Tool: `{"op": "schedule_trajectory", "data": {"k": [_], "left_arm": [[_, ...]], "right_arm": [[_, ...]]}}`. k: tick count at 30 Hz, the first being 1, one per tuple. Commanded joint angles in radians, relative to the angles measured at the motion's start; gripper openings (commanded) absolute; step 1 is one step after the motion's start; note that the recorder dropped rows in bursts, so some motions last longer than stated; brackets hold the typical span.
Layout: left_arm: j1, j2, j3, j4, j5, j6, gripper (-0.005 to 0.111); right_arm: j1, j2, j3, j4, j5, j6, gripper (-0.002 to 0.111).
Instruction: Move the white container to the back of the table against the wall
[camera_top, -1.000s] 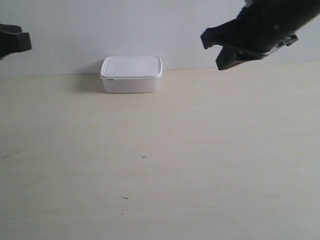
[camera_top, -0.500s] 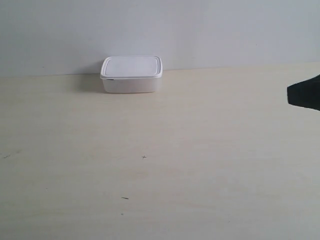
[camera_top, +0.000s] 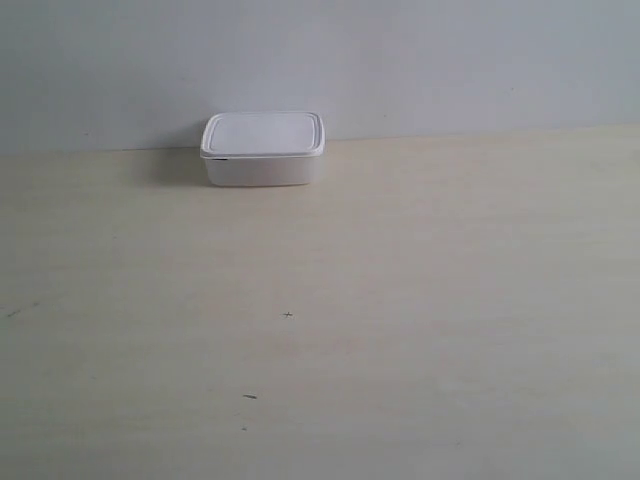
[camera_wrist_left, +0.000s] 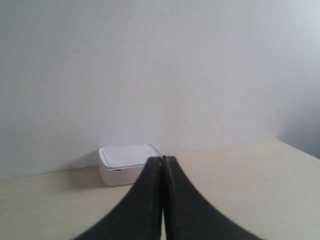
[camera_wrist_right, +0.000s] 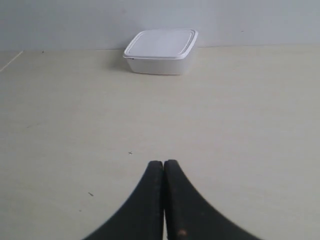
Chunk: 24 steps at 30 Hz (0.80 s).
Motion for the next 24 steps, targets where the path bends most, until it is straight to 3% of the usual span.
{"op": "schedule_trajectory", "data": {"k": [1,6,11,18,24], "left_arm": [[0.003,-0.005,0.003,0.04,-0.004,0.0,0.0],[0.003,-0.005,0.071,0.075,-0.136,0.0,0.0],[0.003,-0.005,0.179,0.075,-0.314,0.0,0.0],[0.003,-0.005,0.189,0.075,-0.221,0.0,0.0],[0.003,-0.005,0.189,0.075,-0.216,0.0,0.0]], "right_arm": [[0.001,0.001,0.064,0.041,-0.155,-0.022,0.0],[0.001,0.055,0.122,0.06,-0.433,-0.029,0.0],[0.001,0.138,0.125,0.063,-0.534,-0.06,0.0],[0.001,0.157,0.123,0.068,-0.486,-0.047,0.0],[0.001,0.157,0.123,0.068,-0.486,-0.047,0.0]]}}
